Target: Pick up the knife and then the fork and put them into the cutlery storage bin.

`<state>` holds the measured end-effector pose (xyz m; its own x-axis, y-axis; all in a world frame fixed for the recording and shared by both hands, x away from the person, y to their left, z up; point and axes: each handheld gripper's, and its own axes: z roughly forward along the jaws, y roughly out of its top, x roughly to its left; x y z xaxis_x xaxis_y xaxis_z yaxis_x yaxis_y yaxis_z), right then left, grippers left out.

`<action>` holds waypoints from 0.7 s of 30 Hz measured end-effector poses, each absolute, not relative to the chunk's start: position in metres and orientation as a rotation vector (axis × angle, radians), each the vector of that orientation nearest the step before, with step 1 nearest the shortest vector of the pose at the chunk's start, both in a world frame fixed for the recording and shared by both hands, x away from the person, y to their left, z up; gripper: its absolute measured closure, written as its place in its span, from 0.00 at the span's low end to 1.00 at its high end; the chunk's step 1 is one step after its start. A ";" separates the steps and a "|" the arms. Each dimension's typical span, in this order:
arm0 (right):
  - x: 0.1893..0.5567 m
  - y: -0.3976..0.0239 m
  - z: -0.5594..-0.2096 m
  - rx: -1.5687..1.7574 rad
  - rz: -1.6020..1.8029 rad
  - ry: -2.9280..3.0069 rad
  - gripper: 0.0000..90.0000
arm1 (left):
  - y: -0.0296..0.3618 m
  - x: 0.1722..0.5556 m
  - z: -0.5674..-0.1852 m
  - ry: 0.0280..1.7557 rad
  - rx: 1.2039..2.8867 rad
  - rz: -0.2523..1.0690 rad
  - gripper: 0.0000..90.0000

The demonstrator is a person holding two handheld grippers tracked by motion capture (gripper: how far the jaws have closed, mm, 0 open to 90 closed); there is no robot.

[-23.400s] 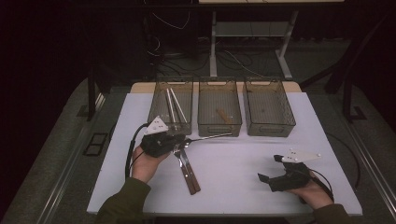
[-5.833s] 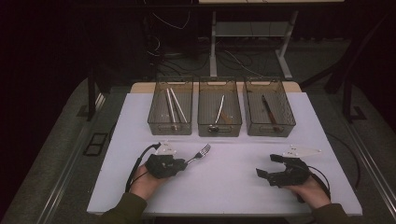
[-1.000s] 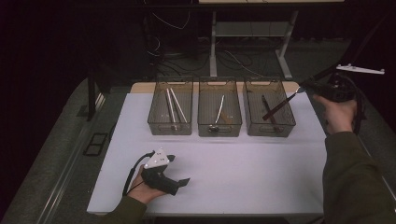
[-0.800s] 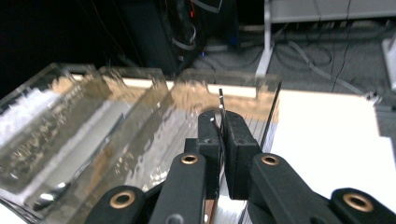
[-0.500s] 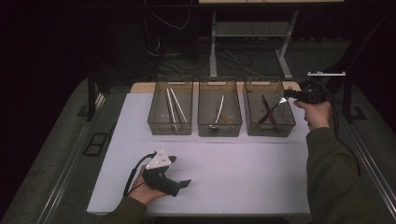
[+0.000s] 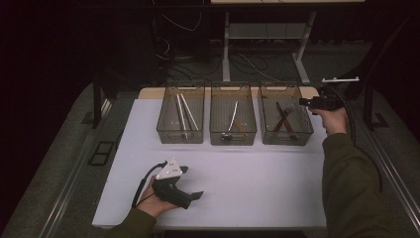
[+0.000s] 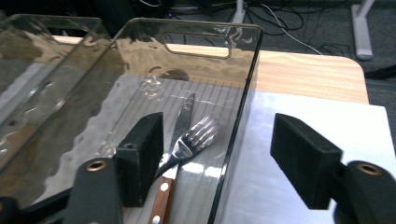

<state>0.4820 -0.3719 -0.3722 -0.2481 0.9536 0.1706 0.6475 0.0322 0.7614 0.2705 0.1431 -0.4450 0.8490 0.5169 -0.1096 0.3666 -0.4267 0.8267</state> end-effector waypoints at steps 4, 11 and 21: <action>0.472 -0.371 -0.366 1.574 1.147 1.934 0.33 | 0.142 0.270 -0.445 0.645 2.068 0.198 0.00; 0.443 -0.361 -0.363 1.451 1.295 1.968 0.29 | 0.143 0.270 -0.444 0.638 2.074 0.206 0.00; 0.393 -0.328 -0.373 1.287 1.362 2.130 0.22 | 0.146 0.271 -0.442 0.619 2.080 0.204 0.00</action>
<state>0.3926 -0.3281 -0.3727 -0.5516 0.8097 0.2002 0.5217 0.1475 0.8403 0.2708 0.1461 -0.4423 0.8593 0.5029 -0.0929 0.3497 -0.4454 0.8242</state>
